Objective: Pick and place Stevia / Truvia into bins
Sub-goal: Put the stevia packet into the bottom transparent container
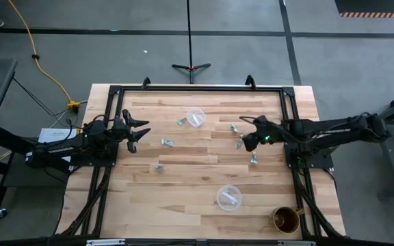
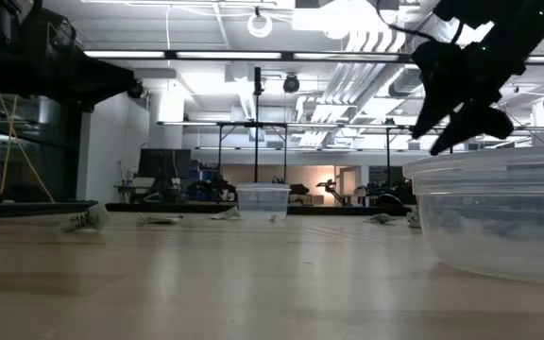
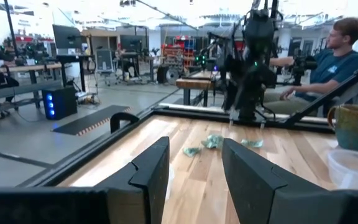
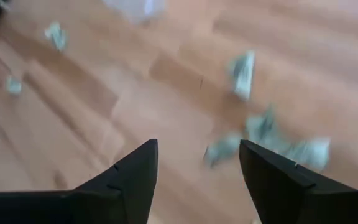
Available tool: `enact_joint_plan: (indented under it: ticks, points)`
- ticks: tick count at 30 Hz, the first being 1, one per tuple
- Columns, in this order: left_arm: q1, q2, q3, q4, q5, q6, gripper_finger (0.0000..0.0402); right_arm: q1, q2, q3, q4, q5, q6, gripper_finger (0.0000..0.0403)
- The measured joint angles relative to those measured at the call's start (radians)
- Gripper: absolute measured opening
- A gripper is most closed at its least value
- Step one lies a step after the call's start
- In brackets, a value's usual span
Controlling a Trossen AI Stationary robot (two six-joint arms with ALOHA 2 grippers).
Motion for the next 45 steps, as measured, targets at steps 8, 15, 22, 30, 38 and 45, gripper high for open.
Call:
enact_joint_plan:
  ticks: [8, 15, 22, 30, 38, 45]
  points:
    - [0.0, 0.0, 0.0, 0.021, 0.0, 0.099, 0.0182, 0.037, 0.104, 0.0, -0.191, -0.122, 0.245, 0.0205]
    - [0.0, 0.0, 0.0, 0.035, 0.0, 0.106, 0.0182, 0.093, 0.162, 0.0, -0.189, -0.11, 0.345, 0.0205]
    - [0.0, 0.0, 0.0, 0.054, 0.0, 0.106, 0.0182, 0.111, 0.263, 0.0, -0.171, -0.069, 0.374, 0.0205]
    - [0.0, 0.0, 0.0, 0.067, 0.0, 0.106, 0.0182, 0.111, 0.356, 0.0, -0.133, -0.123, 0.381, 0.0204]
    - [0.0, 0.0, 0.0, 0.064, 0.0, 0.106, 0.0182, 0.111, 0.405, 0.0, -0.122, -0.169, 0.382, 0.0204]
    - [0.0, 0.0, 0.0, 0.061, 0.0, 0.106, 0.0182, 0.11, 0.412, 0.001, -0.118, -0.18, 0.395, 0.0203]
